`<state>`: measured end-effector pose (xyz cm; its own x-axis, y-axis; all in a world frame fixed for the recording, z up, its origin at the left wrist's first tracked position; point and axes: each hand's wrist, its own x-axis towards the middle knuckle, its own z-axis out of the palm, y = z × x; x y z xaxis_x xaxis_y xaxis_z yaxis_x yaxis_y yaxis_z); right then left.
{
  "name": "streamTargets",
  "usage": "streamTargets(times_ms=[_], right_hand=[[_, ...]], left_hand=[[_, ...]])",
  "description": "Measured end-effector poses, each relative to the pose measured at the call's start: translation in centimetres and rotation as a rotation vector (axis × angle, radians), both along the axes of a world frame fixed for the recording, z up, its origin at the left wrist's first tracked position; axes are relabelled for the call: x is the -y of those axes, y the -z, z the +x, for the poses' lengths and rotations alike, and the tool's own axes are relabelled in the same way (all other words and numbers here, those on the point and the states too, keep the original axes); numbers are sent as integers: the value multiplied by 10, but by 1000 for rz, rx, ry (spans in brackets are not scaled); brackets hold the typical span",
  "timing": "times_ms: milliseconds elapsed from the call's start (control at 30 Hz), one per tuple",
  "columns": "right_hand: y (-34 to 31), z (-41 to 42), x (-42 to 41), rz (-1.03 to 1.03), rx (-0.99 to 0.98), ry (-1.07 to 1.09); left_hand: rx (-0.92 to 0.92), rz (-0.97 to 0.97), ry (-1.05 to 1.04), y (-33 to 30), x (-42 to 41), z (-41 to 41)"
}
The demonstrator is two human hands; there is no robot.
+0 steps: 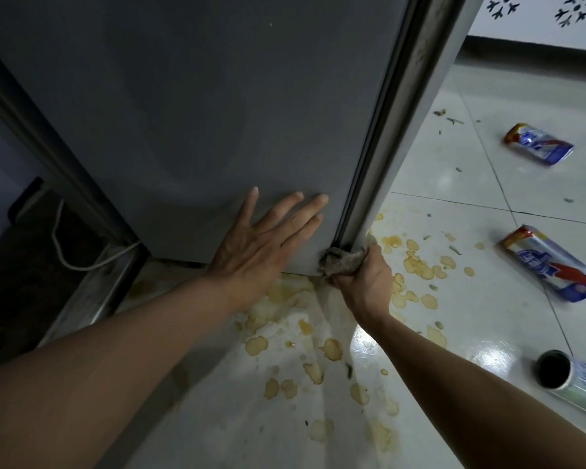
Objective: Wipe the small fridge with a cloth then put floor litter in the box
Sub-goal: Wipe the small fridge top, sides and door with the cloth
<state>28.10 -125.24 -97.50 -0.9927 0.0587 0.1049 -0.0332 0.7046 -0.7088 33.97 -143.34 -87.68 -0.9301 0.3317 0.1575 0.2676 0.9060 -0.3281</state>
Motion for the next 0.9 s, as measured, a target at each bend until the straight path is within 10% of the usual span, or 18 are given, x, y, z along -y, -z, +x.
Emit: streamTargets(times_ms=[900], right_hand=[[-260,-9,-3,-65,-425,62]], left_hand=[[-249,271,2,-176,-26,6]])
